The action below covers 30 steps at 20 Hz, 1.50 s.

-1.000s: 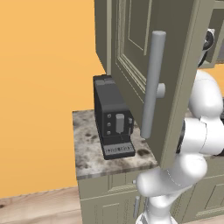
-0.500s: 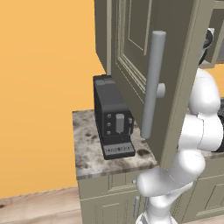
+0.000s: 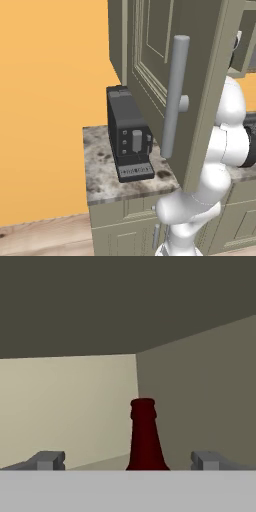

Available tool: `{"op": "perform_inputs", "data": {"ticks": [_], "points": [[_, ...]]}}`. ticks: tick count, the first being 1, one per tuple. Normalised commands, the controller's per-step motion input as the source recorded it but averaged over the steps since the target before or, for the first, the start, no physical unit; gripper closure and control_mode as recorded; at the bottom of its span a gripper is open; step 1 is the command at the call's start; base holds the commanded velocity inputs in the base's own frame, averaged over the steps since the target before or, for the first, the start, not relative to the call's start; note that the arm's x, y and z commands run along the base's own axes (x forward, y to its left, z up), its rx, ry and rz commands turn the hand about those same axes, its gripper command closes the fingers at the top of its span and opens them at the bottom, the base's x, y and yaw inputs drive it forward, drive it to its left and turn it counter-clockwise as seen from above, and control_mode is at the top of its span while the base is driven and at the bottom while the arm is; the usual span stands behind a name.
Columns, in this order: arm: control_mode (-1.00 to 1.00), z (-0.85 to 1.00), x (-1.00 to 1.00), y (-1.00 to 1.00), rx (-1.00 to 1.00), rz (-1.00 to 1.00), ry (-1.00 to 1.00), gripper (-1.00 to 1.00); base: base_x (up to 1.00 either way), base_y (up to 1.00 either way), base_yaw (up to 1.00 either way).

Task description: Get the candle and the beer from the cabinet and move them to the dining counter.

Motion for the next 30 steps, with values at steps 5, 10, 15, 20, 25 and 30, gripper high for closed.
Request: {"op": "perform_inputs", "data": {"ticks": [5,10,15,20,25,30], "points": [[-1.00,0.03,0.16,0.00,0.00,-0.02,0.03,-1.00,0.00,0.00,0.00],[-1.00,0.04,0.11,-0.01,0.00,-0.01,0.06,-1.00,0.00,0.00,0.00],[-1.00,0.04,0.09,-0.01,0.00,0.00,0.08,-1.00,0.00,0.00,0.00],[-1.00,0.01,0.01,0.00,0.00,0.00,0.09,-1.00,0.00,0.00,0.00],[-1.00,0.02,0.00,-0.02,0.00,0.00,0.08,-1.00,0.00,0.00,0.00],[-1.00,0.00,0.06,-0.04,0.00,0.00,0.03,-1.00,0.00,0.00,0.00]]}}
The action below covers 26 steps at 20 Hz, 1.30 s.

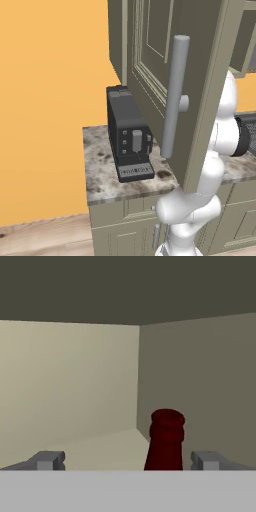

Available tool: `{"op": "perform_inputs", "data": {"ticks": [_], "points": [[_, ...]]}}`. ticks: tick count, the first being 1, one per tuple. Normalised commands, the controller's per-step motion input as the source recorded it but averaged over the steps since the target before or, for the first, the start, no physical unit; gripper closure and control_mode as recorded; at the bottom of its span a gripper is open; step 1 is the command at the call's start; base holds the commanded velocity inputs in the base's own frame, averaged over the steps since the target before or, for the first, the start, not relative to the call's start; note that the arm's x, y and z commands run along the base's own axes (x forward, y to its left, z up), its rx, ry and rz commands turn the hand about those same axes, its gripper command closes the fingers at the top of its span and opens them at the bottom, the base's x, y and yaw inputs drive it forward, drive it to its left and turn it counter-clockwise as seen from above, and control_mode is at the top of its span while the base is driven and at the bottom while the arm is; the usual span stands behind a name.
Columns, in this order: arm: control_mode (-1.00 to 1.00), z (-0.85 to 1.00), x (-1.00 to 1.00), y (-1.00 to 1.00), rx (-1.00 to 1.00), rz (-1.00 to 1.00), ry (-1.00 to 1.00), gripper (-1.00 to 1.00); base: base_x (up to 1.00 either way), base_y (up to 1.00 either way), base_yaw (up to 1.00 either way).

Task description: Get the candle and the beer from the cabinet and move them to the dining counter.

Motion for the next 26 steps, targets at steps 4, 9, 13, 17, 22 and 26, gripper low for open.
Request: {"op": "perform_inputs", "data": {"ticks": [4,9,13,17,22,26], "points": [[-1.00,0.00,0.14,-0.05,0.00,0.00,0.00,-1.00,0.00,0.00,0.00],[-1.00,0.00,0.10,-0.01,0.00,0.00,0.00,-1.00,0.00,0.00,0.00],[-1.00,0.00,0.00,0.00,0.00,0.00,0.00,-1.00,0.00,0.00,0.00],[-1.00,0.00,0.05,0.00,0.00,0.00,0.00,-1.00,0.00,0.00,0.00],[-1.00,0.00,0.15,-0.10,0.00,0.00,0.00,-1.00,0.00,0.00,0.00],[-1.00,0.00,0.18,-0.10,0.00,0.00,0.00,-1.00,0.00,0.00,0.00]]}}
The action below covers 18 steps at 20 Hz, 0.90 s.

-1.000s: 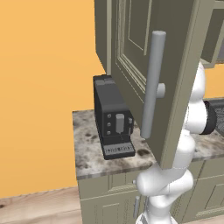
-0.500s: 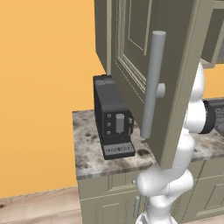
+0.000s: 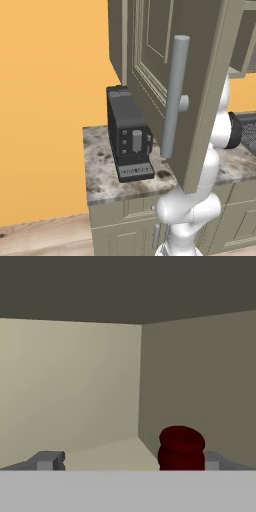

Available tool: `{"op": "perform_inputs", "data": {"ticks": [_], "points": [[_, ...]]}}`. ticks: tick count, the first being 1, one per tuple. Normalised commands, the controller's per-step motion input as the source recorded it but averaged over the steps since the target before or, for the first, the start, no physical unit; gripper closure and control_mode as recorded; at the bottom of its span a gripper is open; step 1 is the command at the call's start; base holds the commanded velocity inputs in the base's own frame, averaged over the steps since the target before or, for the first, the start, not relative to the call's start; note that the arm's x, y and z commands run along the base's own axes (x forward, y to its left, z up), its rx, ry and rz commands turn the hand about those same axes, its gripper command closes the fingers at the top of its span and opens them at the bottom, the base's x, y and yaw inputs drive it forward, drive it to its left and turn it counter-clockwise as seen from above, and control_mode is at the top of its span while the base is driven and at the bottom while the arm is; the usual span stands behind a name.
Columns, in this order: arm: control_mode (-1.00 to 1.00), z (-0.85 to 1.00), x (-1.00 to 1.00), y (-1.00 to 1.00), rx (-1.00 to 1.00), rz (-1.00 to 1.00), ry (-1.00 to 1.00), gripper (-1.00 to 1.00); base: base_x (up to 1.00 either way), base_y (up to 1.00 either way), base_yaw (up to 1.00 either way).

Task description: Get the candle and the beer from the cabinet and move them to the dining counter.

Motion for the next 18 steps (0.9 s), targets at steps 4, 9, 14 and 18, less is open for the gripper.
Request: {"op": "perform_inputs", "data": {"ticks": [4,9,14,18], "points": [[-1.00,0.00,0.13,-0.07,0.00,0.00,0.00,-1.00,0.00,0.00,0.00],[-1.00,0.00,0.00,0.00,0.00,0.00,0.00,-1.00,0.00,0.00,0.00],[-1.00,0.00,0.00,0.00,0.00,0.00,0.00,-1.00,0.00,0.00,0.00],[-1.00,0.00,0.03,-0.09,0.00,0.00,0.00,1.00,0.00,0.00,0.00]]}}
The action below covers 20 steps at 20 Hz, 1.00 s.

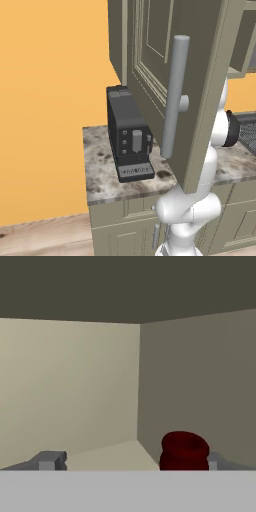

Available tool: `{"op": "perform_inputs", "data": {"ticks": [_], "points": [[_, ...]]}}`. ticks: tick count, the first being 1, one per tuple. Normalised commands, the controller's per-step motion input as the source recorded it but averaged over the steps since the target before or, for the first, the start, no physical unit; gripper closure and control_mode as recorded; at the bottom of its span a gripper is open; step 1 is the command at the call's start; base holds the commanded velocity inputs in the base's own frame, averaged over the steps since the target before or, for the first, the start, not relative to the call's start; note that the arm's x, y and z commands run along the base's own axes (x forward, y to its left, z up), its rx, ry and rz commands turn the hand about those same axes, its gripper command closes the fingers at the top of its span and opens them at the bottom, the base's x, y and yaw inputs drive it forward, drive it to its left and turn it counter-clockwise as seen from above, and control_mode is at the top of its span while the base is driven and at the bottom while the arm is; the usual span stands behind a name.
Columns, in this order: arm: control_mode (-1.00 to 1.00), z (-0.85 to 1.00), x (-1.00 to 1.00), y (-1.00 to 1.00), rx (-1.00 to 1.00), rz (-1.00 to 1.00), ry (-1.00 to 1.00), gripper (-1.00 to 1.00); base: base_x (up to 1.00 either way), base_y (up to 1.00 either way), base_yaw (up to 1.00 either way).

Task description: Get the candle and the beer from the cabinet and move them to the dining counter.

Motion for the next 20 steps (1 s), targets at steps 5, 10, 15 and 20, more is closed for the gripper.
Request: {"op": "perform_inputs", "data": {"ticks": [5,10,15,20], "points": [[-1.00,0.00,0.00,0.00,0.00,0.00,0.00,1.00,0.00,0.00,0.00],[-1.00,0.00,0.00,0.00,0.00,0.00,0.00,1.00,0.00,0.00,0.00],[-1.00,0.00,0.00,0.00,0.00,0.00,0.00,1.00,0.00,0.00,0.00],[-1.00,0.00,0.00,0.00,0.00,0.00,0.00,1.00,0.00,0.00,0.00]]}}
